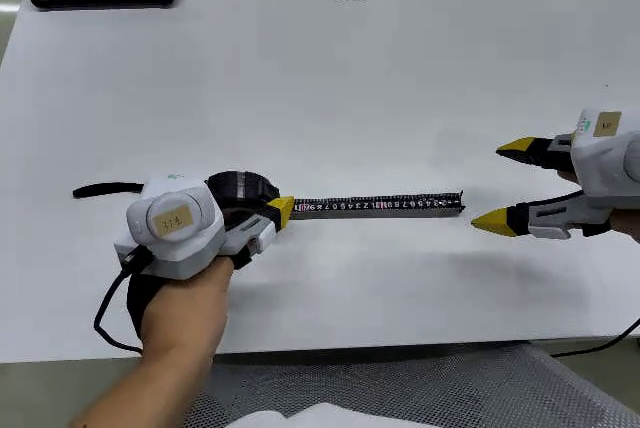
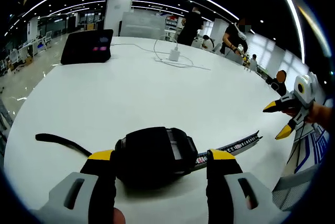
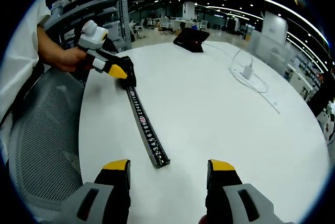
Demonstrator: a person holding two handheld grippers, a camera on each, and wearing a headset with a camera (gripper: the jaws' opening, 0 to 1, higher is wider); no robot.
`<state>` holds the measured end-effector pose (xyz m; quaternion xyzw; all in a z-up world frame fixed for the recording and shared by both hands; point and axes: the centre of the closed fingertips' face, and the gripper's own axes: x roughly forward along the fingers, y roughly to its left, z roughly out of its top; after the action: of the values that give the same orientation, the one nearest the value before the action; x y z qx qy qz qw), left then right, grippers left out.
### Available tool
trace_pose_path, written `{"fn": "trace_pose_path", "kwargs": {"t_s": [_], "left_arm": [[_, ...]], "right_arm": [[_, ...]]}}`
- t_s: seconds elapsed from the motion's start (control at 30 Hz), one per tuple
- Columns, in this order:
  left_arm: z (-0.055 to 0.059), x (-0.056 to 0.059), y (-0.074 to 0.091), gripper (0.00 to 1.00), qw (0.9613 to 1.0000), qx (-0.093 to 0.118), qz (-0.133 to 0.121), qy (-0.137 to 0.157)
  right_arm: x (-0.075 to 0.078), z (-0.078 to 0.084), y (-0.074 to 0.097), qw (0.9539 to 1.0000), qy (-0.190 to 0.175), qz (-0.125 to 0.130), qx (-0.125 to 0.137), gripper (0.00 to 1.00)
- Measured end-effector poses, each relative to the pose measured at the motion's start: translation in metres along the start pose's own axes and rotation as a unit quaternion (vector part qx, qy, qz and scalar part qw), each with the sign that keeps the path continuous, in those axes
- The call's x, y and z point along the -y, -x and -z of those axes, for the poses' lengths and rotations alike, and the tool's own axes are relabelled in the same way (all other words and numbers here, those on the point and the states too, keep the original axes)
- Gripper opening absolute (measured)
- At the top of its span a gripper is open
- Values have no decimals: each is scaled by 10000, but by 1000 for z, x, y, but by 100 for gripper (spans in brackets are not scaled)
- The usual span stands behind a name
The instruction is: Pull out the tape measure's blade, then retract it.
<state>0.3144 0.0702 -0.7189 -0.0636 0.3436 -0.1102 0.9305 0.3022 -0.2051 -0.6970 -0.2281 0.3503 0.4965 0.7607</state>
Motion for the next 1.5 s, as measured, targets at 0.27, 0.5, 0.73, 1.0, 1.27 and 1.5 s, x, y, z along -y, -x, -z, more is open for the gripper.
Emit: {"fn": "trace_pose_path", "kwargs": {"t_s": [0.27, 0.5, 0.73, 1.0, 1.27, 1.5], "left_arm": [[3, -4, -3, 63, 9999, -26, -75, 90], [2, -6, -3, 61, 9995, 10, -71, 309], [2, -4, -1, 61, 9994, 5, -47, 345], [1, -2, 0, 60, 9994, -30, -16, 346], [1, -3, -1, 60, 9994, -44, -10, 340], [1, -3, -1, 60, 9994, -49, -8, 336]], "right_arm": [[0, 3, -5, 9996, 166, -159, -142, 50], [-3, 7, -10, 9985, 314, -354, -267, 43], [-4, 10, -15, 9972, 428, -474, -391, 39], [-8, 15, -22, 9942, 619, -637, -603, 33], [-11, 19, -33, 9901, 830, -772, -829, 30], [-12, 21, -40, 9872, 975, -835, -942, 28]]}}
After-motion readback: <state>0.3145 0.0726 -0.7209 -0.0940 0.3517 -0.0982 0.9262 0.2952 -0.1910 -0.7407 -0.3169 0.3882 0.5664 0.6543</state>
